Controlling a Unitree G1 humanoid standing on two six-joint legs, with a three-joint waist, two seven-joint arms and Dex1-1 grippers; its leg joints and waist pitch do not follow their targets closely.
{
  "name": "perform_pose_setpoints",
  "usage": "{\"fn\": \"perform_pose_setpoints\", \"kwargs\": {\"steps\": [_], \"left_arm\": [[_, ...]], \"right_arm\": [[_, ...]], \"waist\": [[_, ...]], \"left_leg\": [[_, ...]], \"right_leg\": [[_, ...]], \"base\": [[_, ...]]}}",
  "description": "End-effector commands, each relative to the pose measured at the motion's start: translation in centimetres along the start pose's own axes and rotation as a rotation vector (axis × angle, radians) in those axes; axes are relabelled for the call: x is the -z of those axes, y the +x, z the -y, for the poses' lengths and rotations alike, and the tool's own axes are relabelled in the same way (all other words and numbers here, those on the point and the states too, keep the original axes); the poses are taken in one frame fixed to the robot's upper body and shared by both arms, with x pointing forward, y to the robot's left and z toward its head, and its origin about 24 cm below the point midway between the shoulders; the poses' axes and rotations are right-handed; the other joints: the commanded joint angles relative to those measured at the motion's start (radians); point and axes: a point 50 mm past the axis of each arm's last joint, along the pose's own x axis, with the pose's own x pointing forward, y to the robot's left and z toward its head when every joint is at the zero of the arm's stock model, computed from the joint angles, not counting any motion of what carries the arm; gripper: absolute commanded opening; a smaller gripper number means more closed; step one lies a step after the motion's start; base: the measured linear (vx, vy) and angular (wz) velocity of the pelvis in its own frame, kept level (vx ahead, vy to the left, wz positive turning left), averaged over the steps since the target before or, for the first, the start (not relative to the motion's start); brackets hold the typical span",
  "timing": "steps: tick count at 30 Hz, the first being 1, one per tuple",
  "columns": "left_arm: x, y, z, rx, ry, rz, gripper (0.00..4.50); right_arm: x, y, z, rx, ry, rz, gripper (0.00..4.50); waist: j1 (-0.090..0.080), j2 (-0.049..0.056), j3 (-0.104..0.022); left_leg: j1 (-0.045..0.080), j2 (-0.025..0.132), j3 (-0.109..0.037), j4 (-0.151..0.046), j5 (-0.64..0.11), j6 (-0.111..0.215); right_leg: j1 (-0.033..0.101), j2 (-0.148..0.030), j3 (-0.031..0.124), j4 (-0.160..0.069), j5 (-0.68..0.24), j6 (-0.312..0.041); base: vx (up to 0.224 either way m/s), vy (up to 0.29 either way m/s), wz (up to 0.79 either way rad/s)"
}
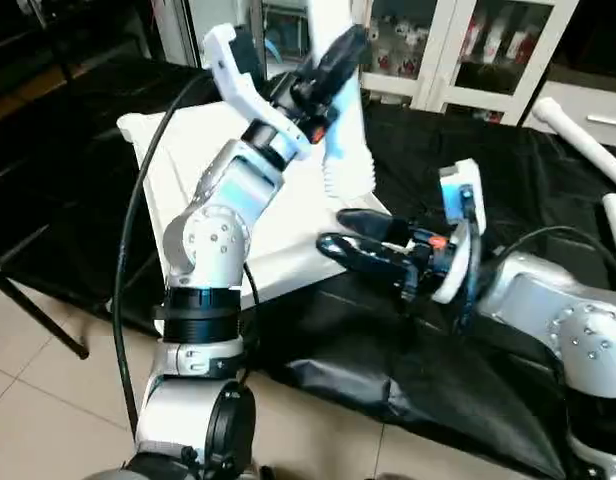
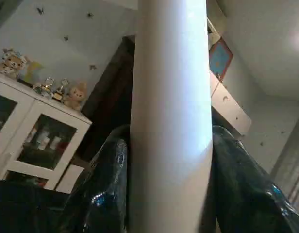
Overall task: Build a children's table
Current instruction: Pick table leg
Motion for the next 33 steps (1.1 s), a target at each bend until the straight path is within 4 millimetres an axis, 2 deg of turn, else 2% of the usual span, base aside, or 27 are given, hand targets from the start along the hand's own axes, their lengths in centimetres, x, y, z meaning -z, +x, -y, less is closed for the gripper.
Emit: {"fn": "perform_pose_setpoints", "kwargs": {"steps": [1,5,6,9,15,22,23,24,25,26,27,29,31,33], "left_arm": [[-0.2,0.1,0.5,0.017,0.003,0.0,1.94],[-0.4,-0.2,0.7,0.043,-0.018,-0.009,1.94],[-0.4,-0.4,0.9,0.068,-0.028,-0.022,1.94],[-0.2,-0.9,1.2,0.123,-0.053,-0.059,1.94],[0.1,-2.0,2.0,0.254,-0.088,-0.129,1.94],[0.3,-1.9,2.5,0.287,-0.12,-0.135,1.94],[0.4,-2.0,2.8,0.318,-0.145,-0.14,1.94],[0.4,-2.1,3.0,0.341,-0.163,-0.142,1.94],[0.5,-2.3,3.1,0.366,-0.181,-0.148,1.94],[0.6,-2.5,3.3,0.399,-0.201,-0.157,1.94],[0.7,-2.9,3.5,0.461,-0.244,-0.175,1.94],[0.8,-3.1,3.5,0.493,-0.268,-0.184,1.94],[0.9,-3.3,3.3,0.526,-0.299,-0.195,1.94],[0.9,-3.5,3.3,0.579,-0.34,-0.203,1.94]], "right_arm": [[0.0,0.0,0.1,0.025,-0.019,-0.036,4.5],[0.1,-0.3,1.4,0.119,-0.014,-0.038,4.5],[-0.1,-0.6,1.6,0.133,-0.013,-0.027,4.5],[-0.7,-1.2,1.9,0.136,-0.01,0.004,4.5],[-1.6,-2.0,1.6,0.092,-0.026,0.034,4.5],[-1.3,-0.7,0.8,0.012,-0.029,0.016,4.5],[-1.4,-0.5,0.6,-0.009,-0.03,0.017,4.5],[-1.4,-0.4,0.4,-0.024,-0.031,0.018,4.5],[-1.5,-0.4,0.3,-0.036,-0.033,0.02,4.5],[-1.6,-0.3,0.2,-0.054,-0.03,0.026,4.5],[-1.7,-0.3,0.0,-0.086,-0.032,0.028,4.5],[-1.7,-0.4,-0.1,-0.108,-0.032,0.021,4.5],[-1.6,-0.4,-0.3,-0.136,-0.036,-0.001,4.5],[-1.3,-0.4,-0.5,-0.162,-0.042,-0.028,4.5]], "waist": [[0.001,-0.018,-0.074],[0.001,-0.018,-0.073],[-0.001,-0.022,-0.073],[0.001,-0.019,-0.074],[0.0,-0.017,-0.074],[-0.001,-0.019,-0.075],[0.0,-0.019,-0.075],[0.001,-0.025,-0.075],[0.002,-0.021,-0.076],[0.001,-0.027,-0.076],[0.002,-0.025,-0.076],[0.002,-0.027,-0.074],[0.002,-0.022,-0.073],[0.004,-0.025,-0.072]], "left_leg": [[0.018,0.07,-0.031,-0.081,-0.038,0.02],[0.017,0.068,-0.031,-0.082,-0.038,0.012],[0.018,0.068,-0.03,-0.082,-0.038,0.011],[0.018,0.067,-0.028,-0.08,-0.028,0.016],[0.019,0.068,-0.028,-0.08,-0.029,0.028],[0.02,0.068,-0.027,-0.079,-0.019,0.025],[0.019,0.068,-0.028,-0.079,-0.017,0.026],[0.019,0.066,-0.026,-0.078,-0.014,0.03],[0.019,0.067,-0.026,-0.077,-0.008,0.032],[0.019,0.067,-0.026,-0.077,-0.005,0.034],[0.019,0.067,-0.025,-0.077,-0.001,0.039],[0.02,0.067,-0.025,-0.078,-0.006,0.041],[0.024,0.067,-0.024,-0.079,-0.026,0.034],[0.024,0.067,-0.023,-0.081,-0.034,0.026]], "right_leg": [[0.054,-0.084,0.039,-0.07,-0.058,-0.226],[0.053,-0.084,0.039,-0.071,-0.074,-0.221],[0.053,-0.083,0.039,-0.07,-0.071,-0.224],[0.053,-0.082,0.039,-0.067,-0.058,-0.227],[0.053,-0.081,0.038,-0.067,-0.051,-0.233],[0.053,-0.081,0.038,-0.066,-0.058,-0.229],[0.054,-0.081,0.038,-0.066,-0.055,-0.229],[0.055,-0.082,0.039,-0.064,-0.053,-0.231],[0.053,-0.082,0.038,-0.063,-0.054,-0.233],[0.054,-0.081,0.038,-0.063,-0.051,-0.234],[0.053,-0.081,0.038,-0.061,-0.05,-0.235],[0.051,-0.08,0.037,-0.063,-0.062,-0.234],[0.047,-0.079,0.038,-0.066,-0.093,-0.228],[0.049,-0.079,0.039,-0.069,-0.111,-0.22]], "base": [[0.0,0.0,0.0],[0.0,0.0,0.0],[0.0,0.0,0.0],[0.0,0.0,0.0],[0.0,0.0,0.0],[0.0,0.0,0.0],[0.0,0.0,0.0],[0.0,0.0,0.0],[0.0,0.0,0.0],[0.0,0.0,0.0],[0.0,0.0,0.0],[0.0,0.0,0.0],[0.0,0.0,0.0],[0.0,0.0,0.0]]}}
